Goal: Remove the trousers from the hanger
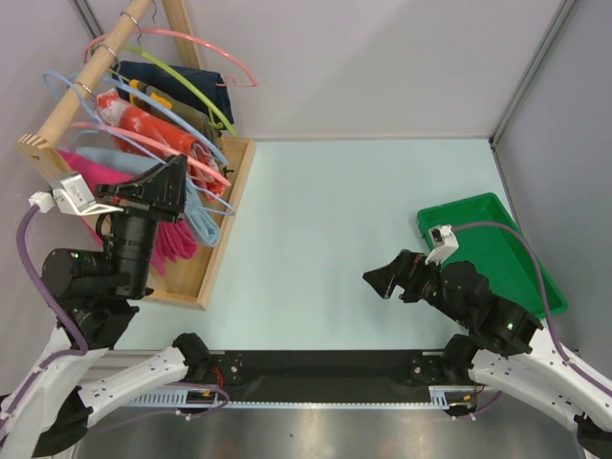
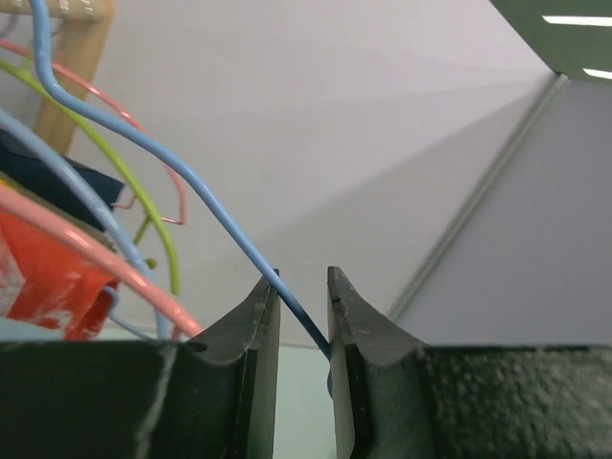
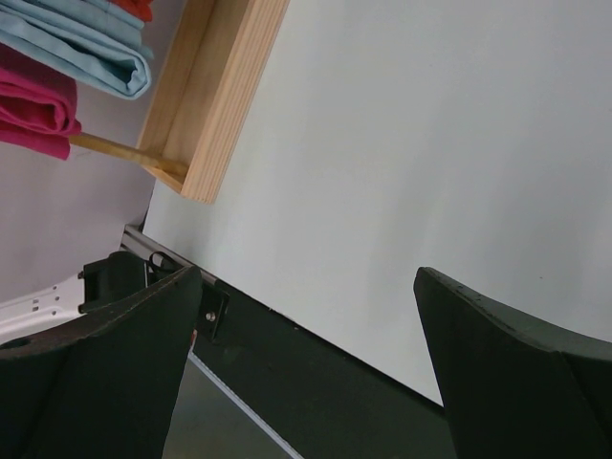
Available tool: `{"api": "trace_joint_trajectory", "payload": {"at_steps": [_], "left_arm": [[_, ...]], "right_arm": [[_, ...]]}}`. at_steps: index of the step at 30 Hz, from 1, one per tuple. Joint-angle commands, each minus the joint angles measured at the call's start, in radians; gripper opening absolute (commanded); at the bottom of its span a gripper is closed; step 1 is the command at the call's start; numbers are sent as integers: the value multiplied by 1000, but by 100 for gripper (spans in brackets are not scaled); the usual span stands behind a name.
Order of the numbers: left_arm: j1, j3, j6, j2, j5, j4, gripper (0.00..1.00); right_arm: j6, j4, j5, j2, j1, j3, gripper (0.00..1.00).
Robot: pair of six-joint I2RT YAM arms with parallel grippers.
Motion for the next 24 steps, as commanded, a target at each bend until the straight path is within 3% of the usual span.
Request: {"api": "trace_joint_trajectory", "payload": {"at_steps": [1, 15, 24], "left_arm": [[-3, 81, 1, 6, 285, -69, 0], [-3, 52, -186, -132, 505, -340, 0], [-3, -61, -295, -256, 784, -419, 0]], "right_arm": [[-3, 20, 13, 9, 4, 4, 100], [-63, -29, 3, 2, 4, 23, 100], [-202, -8, -202, 39, 4, 64, 100]]}}
